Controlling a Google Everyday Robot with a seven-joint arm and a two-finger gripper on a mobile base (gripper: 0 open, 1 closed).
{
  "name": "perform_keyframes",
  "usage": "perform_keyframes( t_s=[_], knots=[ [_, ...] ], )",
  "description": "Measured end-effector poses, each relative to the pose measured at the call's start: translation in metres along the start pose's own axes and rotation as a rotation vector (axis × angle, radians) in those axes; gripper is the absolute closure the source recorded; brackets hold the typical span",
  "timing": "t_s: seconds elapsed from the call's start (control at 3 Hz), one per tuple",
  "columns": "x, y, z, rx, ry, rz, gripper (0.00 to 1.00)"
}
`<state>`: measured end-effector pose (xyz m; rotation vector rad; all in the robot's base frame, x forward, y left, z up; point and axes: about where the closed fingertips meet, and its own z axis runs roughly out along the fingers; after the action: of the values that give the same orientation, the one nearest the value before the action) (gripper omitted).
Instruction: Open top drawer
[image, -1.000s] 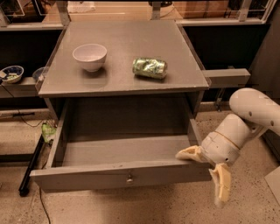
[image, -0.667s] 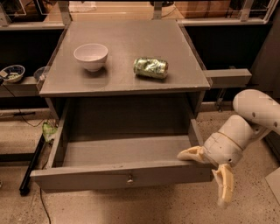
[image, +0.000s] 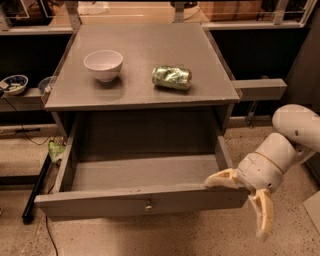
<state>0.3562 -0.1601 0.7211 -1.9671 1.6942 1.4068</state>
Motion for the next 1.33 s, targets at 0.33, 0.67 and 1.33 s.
perform_keyframes(
  t_s=[0.33,0.67,1.33],
  knots=[
    [0.008,0.023,-0.007,0.014,-0.052,-0.062,0.00],
    [0.022,0.039,-0.017,0.063,-0.103,-0.083,0.00],
    [0.016,0.013,-0.026,0.193,-0.014,-0.048,0.00]
  ],
)
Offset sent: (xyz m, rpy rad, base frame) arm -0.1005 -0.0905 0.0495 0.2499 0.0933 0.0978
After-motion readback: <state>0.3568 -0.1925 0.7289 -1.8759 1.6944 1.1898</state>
